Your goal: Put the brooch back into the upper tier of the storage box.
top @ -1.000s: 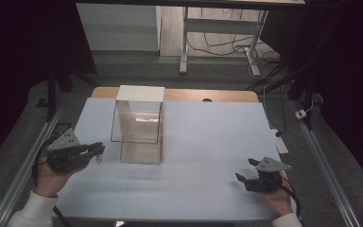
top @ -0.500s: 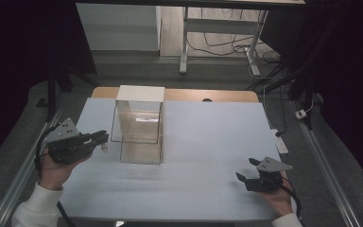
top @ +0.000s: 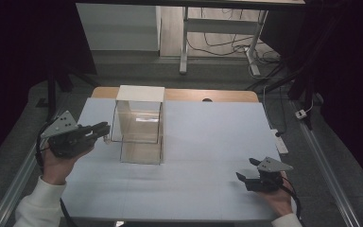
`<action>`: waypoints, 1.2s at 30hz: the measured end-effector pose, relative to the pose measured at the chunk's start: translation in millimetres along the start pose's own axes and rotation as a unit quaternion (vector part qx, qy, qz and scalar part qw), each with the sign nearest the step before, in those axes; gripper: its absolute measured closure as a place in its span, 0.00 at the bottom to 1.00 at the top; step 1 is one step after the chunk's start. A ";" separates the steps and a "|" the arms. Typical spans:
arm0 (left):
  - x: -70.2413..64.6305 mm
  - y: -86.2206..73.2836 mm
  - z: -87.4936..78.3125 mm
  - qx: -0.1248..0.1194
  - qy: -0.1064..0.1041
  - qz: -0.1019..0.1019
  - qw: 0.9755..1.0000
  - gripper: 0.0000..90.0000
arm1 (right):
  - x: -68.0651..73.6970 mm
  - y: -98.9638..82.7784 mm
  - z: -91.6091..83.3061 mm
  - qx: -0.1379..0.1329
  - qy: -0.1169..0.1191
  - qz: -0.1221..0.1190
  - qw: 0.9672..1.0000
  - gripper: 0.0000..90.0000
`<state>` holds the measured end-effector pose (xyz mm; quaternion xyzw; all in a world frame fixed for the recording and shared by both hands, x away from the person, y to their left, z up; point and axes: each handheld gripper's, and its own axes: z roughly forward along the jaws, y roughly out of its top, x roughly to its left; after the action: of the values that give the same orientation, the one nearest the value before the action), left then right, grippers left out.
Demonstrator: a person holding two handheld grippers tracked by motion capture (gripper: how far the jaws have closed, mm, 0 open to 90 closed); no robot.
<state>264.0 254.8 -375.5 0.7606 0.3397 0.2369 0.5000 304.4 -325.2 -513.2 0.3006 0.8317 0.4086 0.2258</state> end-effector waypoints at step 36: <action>-14.7 51.6 9.2 -0.072 -0.013 0.017 0.997 0.88 | -0.6 -1.7 -0.5 0.002 0.003 0.000 1.000 0.25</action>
<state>275.2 224.3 -331.8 0.7313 0.3026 0.2591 0.5537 304.0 -326.7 -514.3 0.2999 0.8332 0.4075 0.2229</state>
